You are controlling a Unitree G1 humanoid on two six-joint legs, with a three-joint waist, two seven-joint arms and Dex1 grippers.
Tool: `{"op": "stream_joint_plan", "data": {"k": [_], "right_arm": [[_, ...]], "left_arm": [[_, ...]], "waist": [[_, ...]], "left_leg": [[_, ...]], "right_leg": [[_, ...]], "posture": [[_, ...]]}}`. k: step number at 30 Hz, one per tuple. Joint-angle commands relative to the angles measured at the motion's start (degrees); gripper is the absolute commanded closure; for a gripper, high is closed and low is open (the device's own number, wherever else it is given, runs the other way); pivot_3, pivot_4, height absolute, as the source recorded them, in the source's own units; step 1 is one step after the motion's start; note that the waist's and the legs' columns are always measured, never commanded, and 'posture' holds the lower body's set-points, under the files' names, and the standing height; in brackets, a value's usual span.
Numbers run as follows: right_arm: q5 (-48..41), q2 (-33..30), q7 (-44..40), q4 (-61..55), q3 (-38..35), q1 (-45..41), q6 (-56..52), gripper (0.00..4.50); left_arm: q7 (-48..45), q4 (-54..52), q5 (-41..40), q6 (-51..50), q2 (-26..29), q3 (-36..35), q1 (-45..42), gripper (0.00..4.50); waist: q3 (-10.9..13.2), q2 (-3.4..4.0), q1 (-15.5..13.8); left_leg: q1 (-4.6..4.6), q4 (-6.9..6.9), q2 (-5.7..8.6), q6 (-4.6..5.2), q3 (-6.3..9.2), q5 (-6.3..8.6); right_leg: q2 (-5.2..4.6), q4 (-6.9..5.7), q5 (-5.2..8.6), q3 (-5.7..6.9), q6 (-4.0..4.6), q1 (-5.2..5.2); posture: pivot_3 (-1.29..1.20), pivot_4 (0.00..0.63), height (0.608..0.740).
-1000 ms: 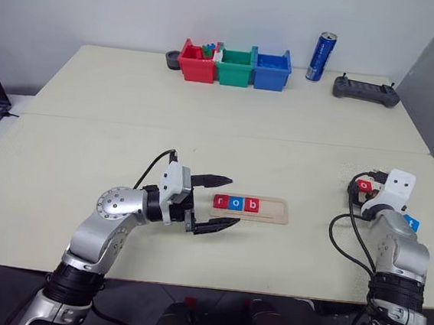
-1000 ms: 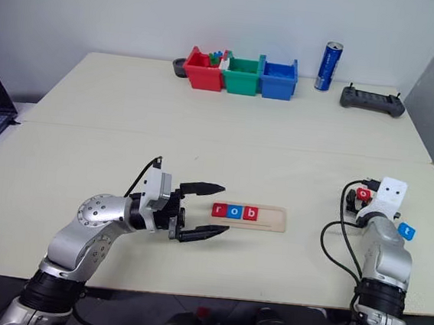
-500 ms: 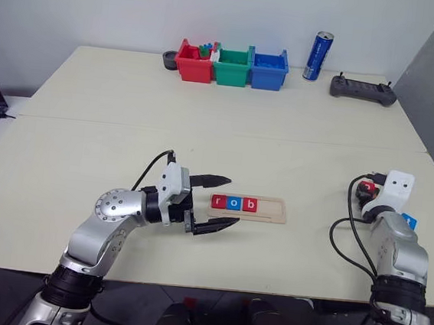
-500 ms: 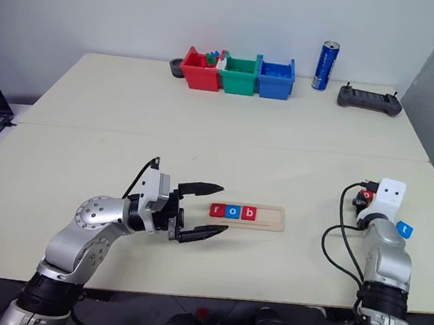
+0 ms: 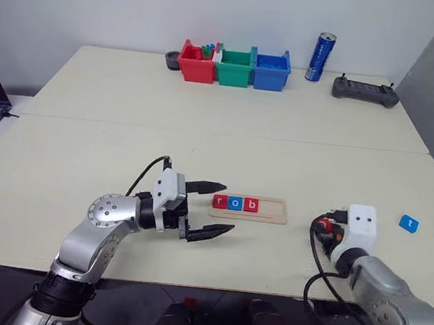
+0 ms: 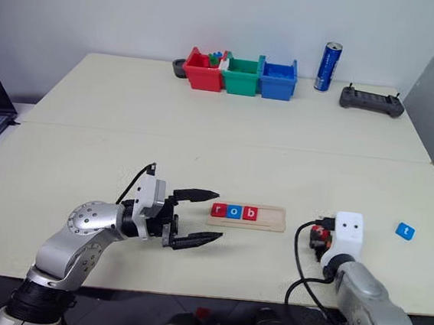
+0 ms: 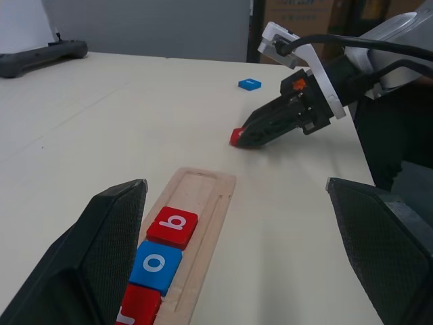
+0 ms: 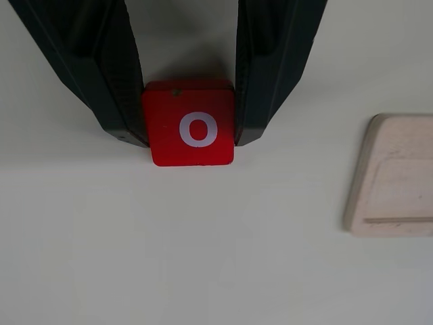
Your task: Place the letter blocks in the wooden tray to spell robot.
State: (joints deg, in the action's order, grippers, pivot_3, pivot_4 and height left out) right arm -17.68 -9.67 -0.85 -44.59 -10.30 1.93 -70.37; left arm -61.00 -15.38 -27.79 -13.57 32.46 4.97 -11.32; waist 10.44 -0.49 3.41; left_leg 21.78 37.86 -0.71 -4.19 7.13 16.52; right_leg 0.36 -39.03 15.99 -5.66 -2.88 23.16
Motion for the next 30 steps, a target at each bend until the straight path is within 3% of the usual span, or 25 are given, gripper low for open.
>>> {"op": "stream_joint_plan", "data": {"k": [1,5,9,17,21,24,27,30], "right_arm": [[-0.08,2.59,0.76,0.92,0.97,-0.18,-0.68,2.69],[-1.04,4.71,-0.08,2.18,1.65,-1.49,-1.47,1.32],[-2.50,-0.25,-4.39,1.58,-2.70,-1.39,-1.86,0.03],[-12.47,-14.79,-18.10,-0.74,-12.45,-8.13,-5.54,0.03],[-12.16,-31.28,-38.30,2.24,-7.41,-2.66,12.77,0.03],[-6.09,-40.10,-53.45,13.94,-3.15,-0.04,34.36,0.03],[-1.73,-43.08,-60.40,25.59,0.88,-1.95,48.66,0.03],[-0.32,-42.93,-64.88,36.04,5.16,-8.65,53.95,0.03]], "left_arm": [[-0.47,-1.55,-0.77,0.30,0.39,-0.91,-0.15,0.00],[-0.71,-1.32,-0.72,0.27,0.47,-0.88,-0.56,0.00],[-0.81,-1.09,-0.54,0.40,0.40,-0.86,-0.70,0.00],[-0.51,-1.25,-0.51,0.57,0.28,-1.20,-0.10,0.00],[-0.73,-0.99,-0.32,0.76,0.19,-0.94,-0.07,0.00],[-1.52,-0.75,-0.55,0.79,0.01,-0.46,-0.79,0.00],[-2.44,-0.67,-0.43,1.17,0.06,0.03,-1.02,0.00],[-4.41,-0.80,-0.20,2.06,0.38,0.78,-1.30,0.00]], "waist": [[-0.01,-0.03,0.02],[-0.03,-0.05,0.12],[-0.06,-0.10,0.08],[-0.03,-0.09,-0.06],[0.01,-0.09,-0.15],[0.08,-0.22,-0.18],[0.15,-0.35,-0.17],[0.20,-0.35,0.07]], "left_leg": [[-0.01,0.00,-0.01,0.00,0.00,0.00],[-0.02,0.00,-0.05,0.00,-0.01,0.00],[-0.02,0.01,-0.05,0.00,-0.02,0.00],[0.02,0.00,-0.01,0.01,-0.02,0.00],[0.03,-0.01,0.00,0.02,-0.03,0.01],[0.04,0.02,0.01,0.03,-0.05,0.01],[0.00,0.07,0.01,0.03,-0.12,0.01],[-0.05,0.08,-0.01,0.03,-0.15,0.01]], "right_leg": [[0.01,0.01,0.00,0.01,0.00,0.00],[0.04,0.01,0.00,0.00,0.00,0.00],[0.04,0.02,0.00,0.00,0.00,0.00],[0.02,0.03,0.00,0.00,0.00,0.00],[0.02,0.08,0.01,0.02,-0.01,-0.01],[0.00,0.15,0.01,0.03,-0.03,-0.05],[-0.01,0.15,0.00,-0.02,-0.05,-0.08],[0.00,0.10,-0.01,-0.05,-0.02,-0.08]], "posture": [[0.00,0.150,0.740],[0.00,0.150,0.740],[0.00,0.150,0.740],[0.00,0.150,0.740],[0.00,0.150,0.740],[0.00,0.150,0.740],[0.00,0.150,0.740],[0.00,0.150,0.740]]}}
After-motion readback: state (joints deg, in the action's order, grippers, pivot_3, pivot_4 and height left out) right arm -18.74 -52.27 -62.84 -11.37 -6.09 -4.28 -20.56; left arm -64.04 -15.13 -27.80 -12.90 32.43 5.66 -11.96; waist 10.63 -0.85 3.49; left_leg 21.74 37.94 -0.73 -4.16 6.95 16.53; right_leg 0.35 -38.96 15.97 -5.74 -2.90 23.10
